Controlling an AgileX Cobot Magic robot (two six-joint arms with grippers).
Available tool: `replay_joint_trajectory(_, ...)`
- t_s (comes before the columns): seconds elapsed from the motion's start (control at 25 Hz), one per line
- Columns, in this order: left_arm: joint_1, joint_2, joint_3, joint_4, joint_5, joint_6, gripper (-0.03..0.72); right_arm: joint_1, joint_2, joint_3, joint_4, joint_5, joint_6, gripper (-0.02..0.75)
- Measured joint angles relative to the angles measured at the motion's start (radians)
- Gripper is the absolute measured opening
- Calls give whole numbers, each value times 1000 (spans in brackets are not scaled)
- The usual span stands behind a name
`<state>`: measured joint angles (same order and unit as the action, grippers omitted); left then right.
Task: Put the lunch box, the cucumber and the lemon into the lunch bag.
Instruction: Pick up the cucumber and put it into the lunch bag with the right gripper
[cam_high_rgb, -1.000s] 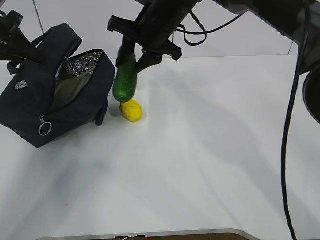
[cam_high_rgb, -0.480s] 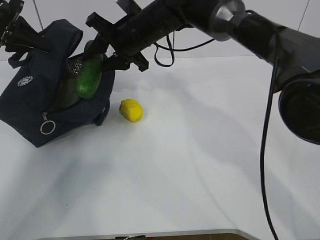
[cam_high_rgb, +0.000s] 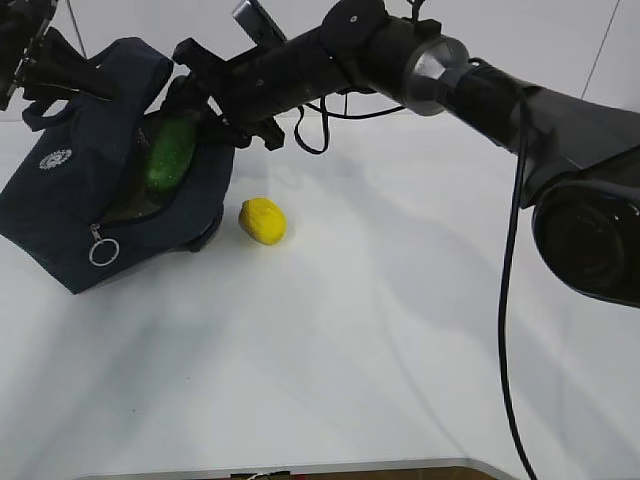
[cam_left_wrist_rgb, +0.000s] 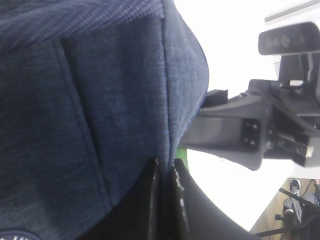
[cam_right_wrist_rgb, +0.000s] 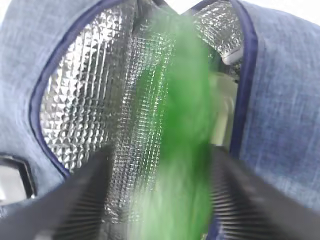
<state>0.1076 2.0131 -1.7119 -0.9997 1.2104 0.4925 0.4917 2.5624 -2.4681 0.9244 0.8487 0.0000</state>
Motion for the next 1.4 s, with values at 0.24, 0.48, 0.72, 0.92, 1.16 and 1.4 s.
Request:
replay_joint_trajectory(0.24,0,0,0,0,0,0,-13,0,0,0,9,7,-32,559)
replay_joint_trajectory(0.48,0,0,0,-2,0,0,-13,0,0,-7,35,85,-72,581)
replay_joint_trajectory(0.72,4,0,0,71,0,-45,-13,-24,0,-70,38,291,-200,581)
replay_joint_trajectory(0.92,9,0,0,150,0,-96,-13,-37,0,-140,-37,374,-209,581)
replay_joint_trajectory(1.16,9,-21,0,172,0,-109,-13,-39,-16,-209,-186,387,-120,581)
replay_joint_trajectory(1.4,9,-40,0,181,-2,-157,-13,-24,-78,-216,-398,398,-96,581)
